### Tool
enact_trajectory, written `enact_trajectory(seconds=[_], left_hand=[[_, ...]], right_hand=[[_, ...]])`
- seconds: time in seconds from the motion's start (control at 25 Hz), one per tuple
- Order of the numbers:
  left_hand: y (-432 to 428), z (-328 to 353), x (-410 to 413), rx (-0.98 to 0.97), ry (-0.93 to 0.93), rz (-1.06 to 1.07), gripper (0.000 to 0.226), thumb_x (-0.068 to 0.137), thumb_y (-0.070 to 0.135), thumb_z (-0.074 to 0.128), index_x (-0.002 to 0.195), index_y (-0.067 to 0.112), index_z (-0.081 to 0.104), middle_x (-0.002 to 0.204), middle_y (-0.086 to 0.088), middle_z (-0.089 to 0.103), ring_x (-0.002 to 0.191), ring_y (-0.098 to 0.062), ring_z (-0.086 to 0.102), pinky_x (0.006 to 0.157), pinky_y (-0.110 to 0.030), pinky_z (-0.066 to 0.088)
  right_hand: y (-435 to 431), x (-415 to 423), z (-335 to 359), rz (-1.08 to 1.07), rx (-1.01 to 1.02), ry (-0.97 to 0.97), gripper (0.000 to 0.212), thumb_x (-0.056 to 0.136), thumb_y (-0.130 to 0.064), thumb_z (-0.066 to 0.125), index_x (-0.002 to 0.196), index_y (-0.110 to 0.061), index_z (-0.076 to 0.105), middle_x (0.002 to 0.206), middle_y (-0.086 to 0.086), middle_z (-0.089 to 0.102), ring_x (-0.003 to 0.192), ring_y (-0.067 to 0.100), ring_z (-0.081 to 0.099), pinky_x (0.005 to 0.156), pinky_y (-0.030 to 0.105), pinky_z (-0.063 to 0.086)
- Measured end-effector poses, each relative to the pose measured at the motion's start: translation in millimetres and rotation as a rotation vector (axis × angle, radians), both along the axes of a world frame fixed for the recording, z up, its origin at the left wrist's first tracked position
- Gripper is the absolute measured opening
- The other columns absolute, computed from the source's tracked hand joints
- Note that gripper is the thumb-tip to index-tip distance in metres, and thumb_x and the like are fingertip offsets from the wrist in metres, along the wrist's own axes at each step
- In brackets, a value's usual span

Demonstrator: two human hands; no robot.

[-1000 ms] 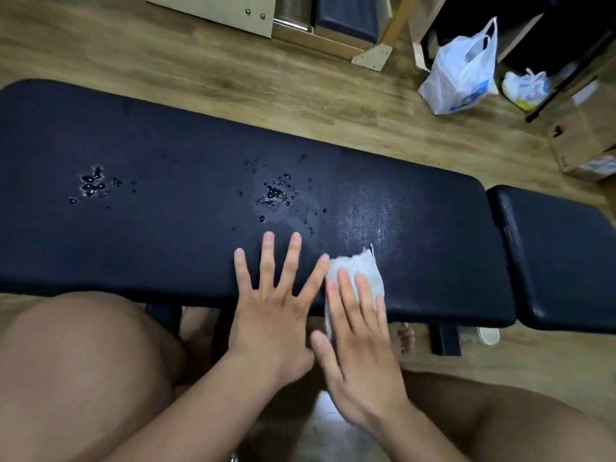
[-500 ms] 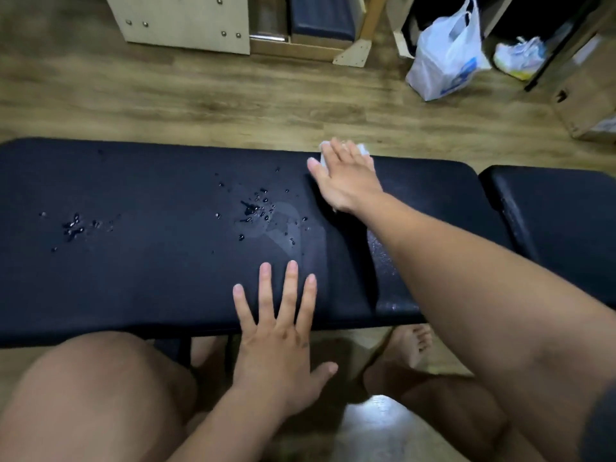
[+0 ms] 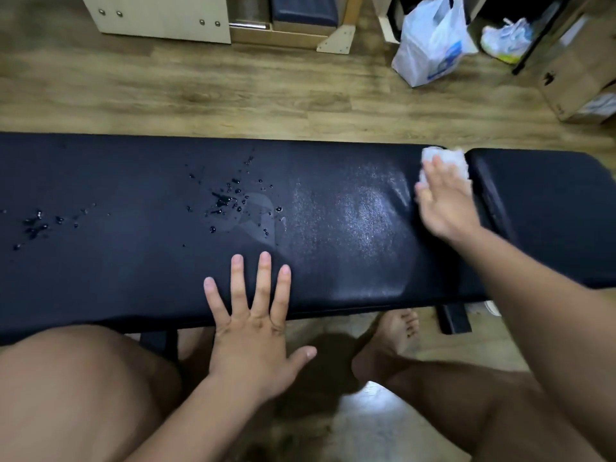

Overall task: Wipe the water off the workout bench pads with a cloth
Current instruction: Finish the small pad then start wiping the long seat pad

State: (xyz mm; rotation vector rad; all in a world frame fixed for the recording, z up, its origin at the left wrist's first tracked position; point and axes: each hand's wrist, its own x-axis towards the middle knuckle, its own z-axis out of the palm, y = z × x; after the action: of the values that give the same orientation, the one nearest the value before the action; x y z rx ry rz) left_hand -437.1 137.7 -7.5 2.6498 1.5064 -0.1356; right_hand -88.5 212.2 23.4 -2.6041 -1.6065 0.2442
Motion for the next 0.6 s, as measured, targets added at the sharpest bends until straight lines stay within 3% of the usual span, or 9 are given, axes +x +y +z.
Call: enact_trajectory(seconds=[0.08, 0.2, 0.32, 0.4, 0.48, 0.6], left_hand=[[-0.9, 0.1, 0.5, 0.007, 0.033, -0.004, 0.119, 0.062, 0.083, 0.044, 0.152, 0.010, 0.019, 0.160, -0.020, 0.018, 0.146, -0.051, 0.007, 0.107, -0.077, 0.009], [-0.8, 2.2, -0.9, -0.009, 0.046, -0.030, 0.115, 0.067, 0.083, 0.039, 0.153, 0.008, 0.024, 0.161, -0.021, 0.017, 0.146, -0.051, 0.007, 0.106, -0.077, 0.010], [0.3, 6.0, -0.7, -0.048, 0.097, -0.026, 0.114, 0.070, 0.085, 0.034, 0.154, 0.009, 0.018, 0.163, -0.019, 0.008, 0.147, -0.050, 0.001, 0.108, -0.075, 0.006], [1.1, 9.2, 0.9, -0.057, 0.121, -0.005, 0.115, 0.071, 0.087, 0.027, 0.155, 0.014, -0.003, 0.163, -0.016, -0.012, 0.145, -0.049, -0.017, 0.109, -0.074, -0.003], [-1.2, 10.1, 1.5, -0.068, 0.109, 0.025, 0.115, 0.073, 0.089, 0.022, 0.146, 0.018, -0.032, 0.153, -0.013, -0.040, 0.136, -0.047, -0.038, 0.107, -0.073, -0.014], [-2.4, 15.2, 5.2, -0.136, 0.130, 0.034, 0.116, 0.075, 0.088, 0.024, 0.137, 0.017, -0.045, 0.144, -0.013, -0.052, 0.128, -0.047, -0.048, 0.104, -0.072, -0.020]], right_hand=[[-3.9, -65.5, -2.3, 0.106, 0.018, -0.057, 0.069, 0.093, -0.046, 0.006, 0.155, -0.017, 0.008, 0.163, 0.008, 0.010, 0.150, 0.030, 0.003, 0.119, 0.053, 0.006], [-21.9, -160.1, -5.7, 0.315, -0.045, -0.052, 0.060, 0.101, -0.039, 0.015, 0.155, -0.018, 0.001, 0.164, 0.001, 0.001, 0.150, 0.026, -0.004, 0.119, 0.053, -0.001], [-51.8, -164.6, 6.3, 0.544, -0.074, -0.030, 0.058, 0.101, -0.039, 0.018, 0.155, -0.024, 0.005, 0.164, -0.007, 0.002, 0.150, 0.018, -0.001, 0.119, 0.053, -0.003], [-75.9, -112.5, 6.1, 0.477, -0.082, -0.078, 0.058, 0.099, -0.040, 0.011, 0.155, -0.029, -0.001, 0.163, -0.009, 0.003, 0.150, 0.015, 0.001, 0.118, 0.056, -0.003], [-102.1, -46.5, 3.0, 0.278, -0.082, -0.112, 0.057, 0.099, -0.040, 0.007, 0.155, -0.030, -0.002, 0.164, -0.008, 0.003, 0.151, 0.016, 0.003, 0.118, 0.058, -0.001], [-131.9, 12.2, 4.0, -0.056, -0.102, -0.059, 0.056, 0.101, -0.040, 0.013, 0.155, -0.027, 0.008, 0.164, -0.005, 0.003, 0.150, 0.017, 0.007, 0.118, 0.058, 0.005]])
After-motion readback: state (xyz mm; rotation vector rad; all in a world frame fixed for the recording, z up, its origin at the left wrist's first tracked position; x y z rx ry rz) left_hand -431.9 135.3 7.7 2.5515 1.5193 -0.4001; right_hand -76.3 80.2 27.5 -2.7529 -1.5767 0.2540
